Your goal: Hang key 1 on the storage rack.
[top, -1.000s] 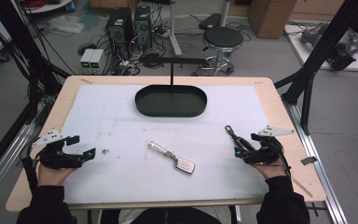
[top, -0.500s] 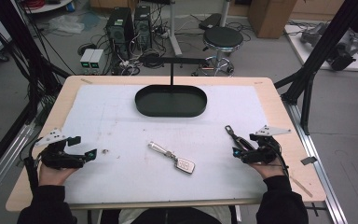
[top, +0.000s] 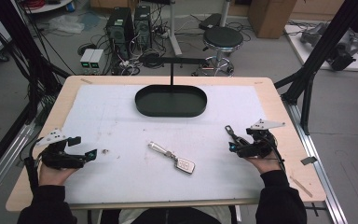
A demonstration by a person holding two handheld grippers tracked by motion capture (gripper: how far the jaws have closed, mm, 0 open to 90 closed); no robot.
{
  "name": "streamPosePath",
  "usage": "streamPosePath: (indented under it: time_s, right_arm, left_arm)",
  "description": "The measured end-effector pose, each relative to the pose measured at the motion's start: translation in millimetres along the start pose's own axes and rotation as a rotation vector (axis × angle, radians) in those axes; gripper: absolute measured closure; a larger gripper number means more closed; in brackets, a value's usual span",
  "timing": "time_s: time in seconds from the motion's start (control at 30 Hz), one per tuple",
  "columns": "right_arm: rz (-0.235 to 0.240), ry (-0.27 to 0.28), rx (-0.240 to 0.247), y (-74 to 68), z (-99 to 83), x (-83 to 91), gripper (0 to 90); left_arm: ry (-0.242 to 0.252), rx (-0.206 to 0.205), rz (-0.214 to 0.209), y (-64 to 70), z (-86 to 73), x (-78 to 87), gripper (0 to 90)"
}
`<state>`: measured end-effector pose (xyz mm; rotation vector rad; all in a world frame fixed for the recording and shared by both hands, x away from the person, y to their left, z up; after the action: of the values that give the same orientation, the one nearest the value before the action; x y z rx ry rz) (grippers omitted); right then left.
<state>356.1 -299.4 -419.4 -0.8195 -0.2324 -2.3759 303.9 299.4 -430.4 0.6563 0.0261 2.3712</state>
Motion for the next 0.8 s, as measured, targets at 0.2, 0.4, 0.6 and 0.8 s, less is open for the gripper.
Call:
streamPosePath:
  time_s: [0.2,0.4,0.6,0.8]
  right_arm:
    - [-0.01,-0.028,0.024,4.2,15.5,-5.2,0.8]
    - [-0.02,-0.067,0.06,5.5,31.6,-15.1,0.8]
    - [0.005,-0.064,0.077,-4.1,44.1,-25.3,0.8]
    - [0.056,-0.066,0.144,-31.0,68.2,-39.7,0.8]
  left_arm:
    - [-0.003,0.001,0.0,-0.2,-0.1,-1.2,5.1]
    - [0.0,0.004,-0.001,-0.8,-0.1,-1.1,5.1]
    - [0.001,0.003,-0.002,-0.9,0.1,-1.5,5.1]
    - [0.002,0.003,-0.004,-1.1,0.2,-1.8,5.1]
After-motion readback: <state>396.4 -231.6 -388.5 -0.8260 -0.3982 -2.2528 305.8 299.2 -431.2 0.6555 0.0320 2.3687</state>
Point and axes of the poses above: each handheld gripper's, and its own axes: x roughly backward along the jaws, z roughly out of its top, y roughly to its right, the point moved 2 cm from there along -x, roughly forward along the jaws, and after that the axes turned 2 degrees about -z, right-handed, at the moved point
